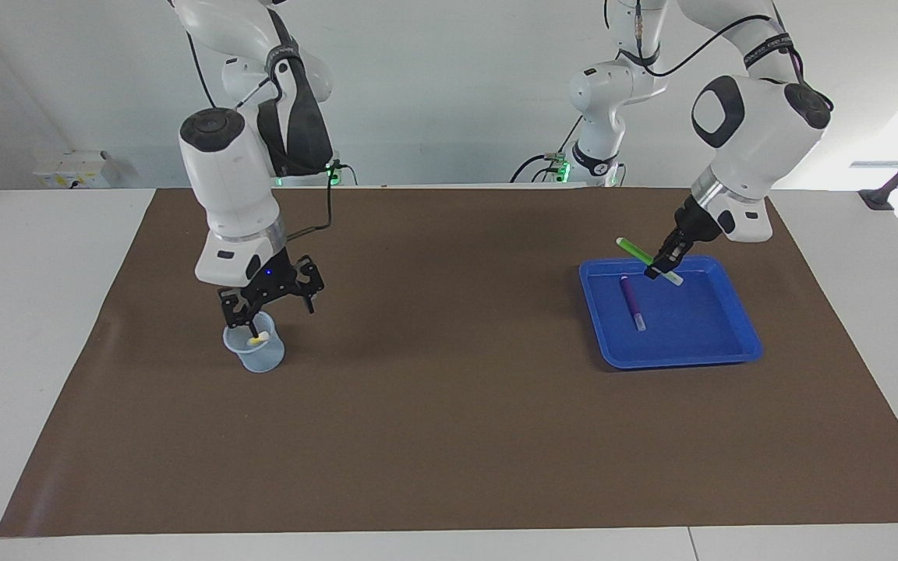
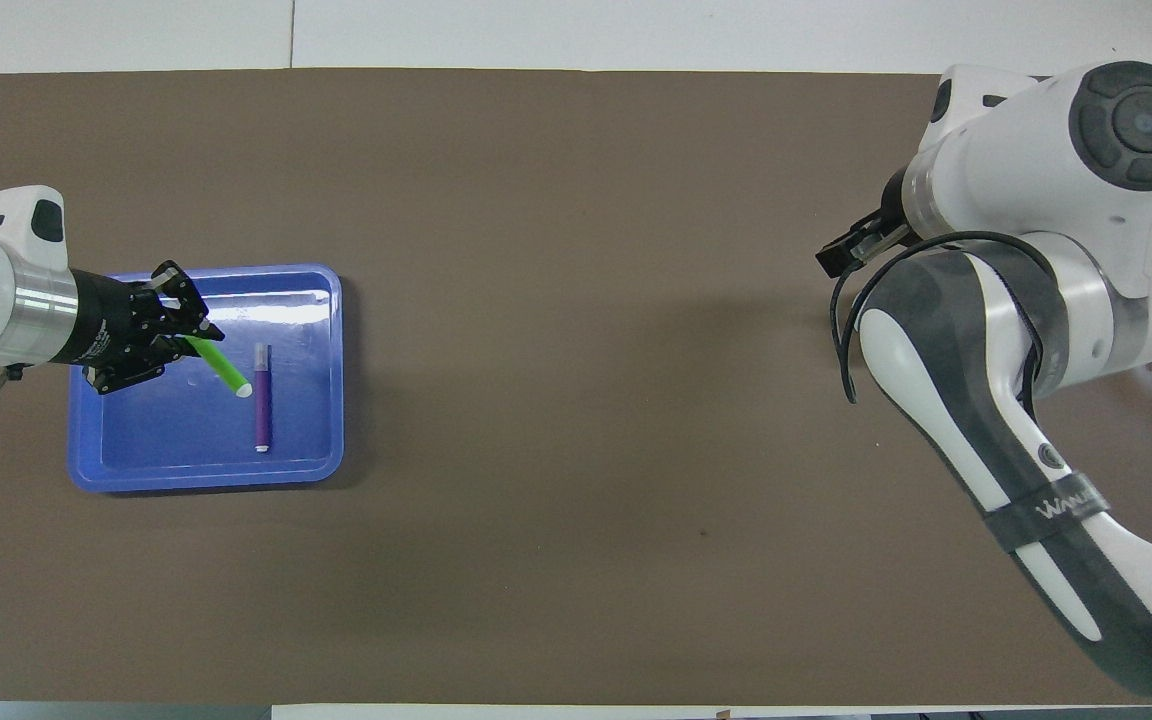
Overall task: Right arm passes pens to left for tray arrangement
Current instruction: 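Lower the green pen into the tray with the left gripper, then open the left gripper to release the green pen in the tray, then raise the left gripper while the right gripper lifts the yellow pen, then carry the yellow pen toward the left gripper while the left gripper approaches, then close the left gripper on the yellow pen and open the right gripper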
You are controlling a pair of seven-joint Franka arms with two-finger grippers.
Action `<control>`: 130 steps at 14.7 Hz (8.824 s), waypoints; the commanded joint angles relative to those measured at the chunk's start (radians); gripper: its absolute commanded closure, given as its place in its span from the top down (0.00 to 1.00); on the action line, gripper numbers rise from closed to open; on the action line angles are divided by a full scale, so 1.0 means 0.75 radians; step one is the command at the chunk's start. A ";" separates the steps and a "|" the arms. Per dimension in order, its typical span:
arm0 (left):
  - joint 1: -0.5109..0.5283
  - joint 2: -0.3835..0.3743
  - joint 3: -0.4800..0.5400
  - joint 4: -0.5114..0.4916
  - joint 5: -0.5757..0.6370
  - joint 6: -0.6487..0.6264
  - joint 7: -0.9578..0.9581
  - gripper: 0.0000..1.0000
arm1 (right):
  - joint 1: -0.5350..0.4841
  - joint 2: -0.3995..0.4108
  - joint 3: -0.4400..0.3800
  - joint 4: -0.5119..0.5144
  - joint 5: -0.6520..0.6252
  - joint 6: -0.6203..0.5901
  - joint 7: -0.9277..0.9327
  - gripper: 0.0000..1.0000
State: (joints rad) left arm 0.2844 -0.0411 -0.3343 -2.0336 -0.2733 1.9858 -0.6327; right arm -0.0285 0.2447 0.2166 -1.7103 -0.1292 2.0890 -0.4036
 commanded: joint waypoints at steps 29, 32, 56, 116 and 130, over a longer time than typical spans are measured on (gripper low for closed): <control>0.128 0.327 -0.002 -0.160 0.332 0.355 0.880 1.00 | -0.103 0.148 0.012 0.041 -0.040 -0.214 -0.086 0.50; 0.130 0.327 -0.002 -0.160 0.332 0.353 0.880 1.00 | -0.113 0.146 0.014 0.033 -0.040 -0.214 -0.086 0.47; 0.034 0.077 -0.033 0.425 0.017 -0.574 0.305 1.00 | -0.093 0.054 0.069 0.405 0.051 -0.568 0.312 0.00; -0.387 -0.191 -0.174 0.016 -0.354 0.494 -1.760 0.65 | 0.179 -0.130 0.433 0.139 0.459 0.289 2.532 0.00; -0.375 -0.170 -0.162 0.069 -0.349 0.441 -1.687 0.00 | 0.177 -0.128 0.433 0.139 0.459 0.307 2.532 0.00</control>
State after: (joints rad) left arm 0.0036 -0.1793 -0.4605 -1.9980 -0.5345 2.3270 -1.9208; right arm 0.1227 0.1742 0.5358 -1.5737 0.1888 2.2899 1.4979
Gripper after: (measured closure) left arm 0.828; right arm 0.828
